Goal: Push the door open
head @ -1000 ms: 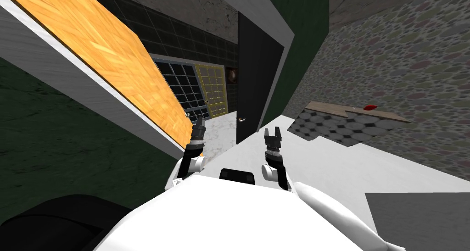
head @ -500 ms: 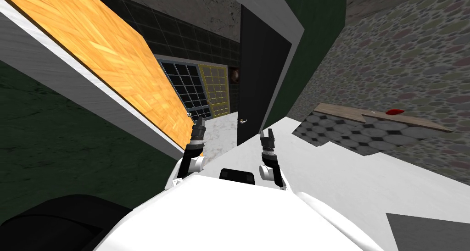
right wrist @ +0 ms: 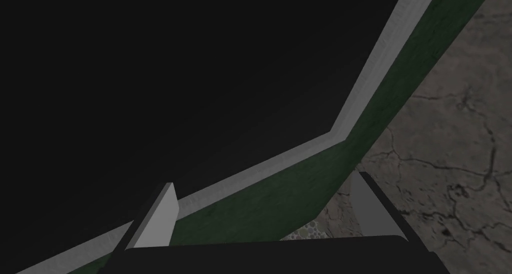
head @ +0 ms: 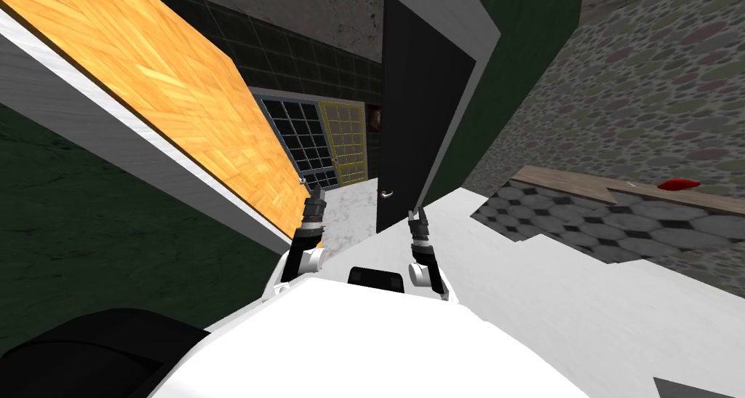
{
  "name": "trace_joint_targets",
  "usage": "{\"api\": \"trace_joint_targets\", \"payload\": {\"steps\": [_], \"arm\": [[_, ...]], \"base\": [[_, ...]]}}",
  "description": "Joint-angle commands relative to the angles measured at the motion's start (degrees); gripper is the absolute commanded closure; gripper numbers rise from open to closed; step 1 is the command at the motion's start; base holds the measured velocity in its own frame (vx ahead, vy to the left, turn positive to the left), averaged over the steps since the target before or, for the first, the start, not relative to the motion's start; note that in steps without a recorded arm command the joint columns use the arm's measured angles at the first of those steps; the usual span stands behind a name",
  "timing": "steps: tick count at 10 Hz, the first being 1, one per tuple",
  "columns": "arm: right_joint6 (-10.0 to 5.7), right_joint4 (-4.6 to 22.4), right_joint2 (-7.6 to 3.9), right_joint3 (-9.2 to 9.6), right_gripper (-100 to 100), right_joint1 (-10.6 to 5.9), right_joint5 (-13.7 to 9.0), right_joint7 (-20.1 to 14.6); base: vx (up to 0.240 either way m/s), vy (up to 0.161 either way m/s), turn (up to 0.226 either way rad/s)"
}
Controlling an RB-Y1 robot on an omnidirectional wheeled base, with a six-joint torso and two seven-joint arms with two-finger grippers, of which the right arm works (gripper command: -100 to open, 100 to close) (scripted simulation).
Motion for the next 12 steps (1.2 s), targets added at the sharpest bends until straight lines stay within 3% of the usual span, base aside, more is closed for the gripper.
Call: {"api": "trace_joint_targets", "payload": {"steps": [1,12], "arm": [[-0.43,2.35,-0.27,0.30,-100,-0.72,-0.06,-0.07],[-1.55,19.53,-1.49,4.00,-100,-5.80,-0.11,0.41]], "base": [[0.042,-0.031,0.058],[0.080,-0.072,0.117]]}}
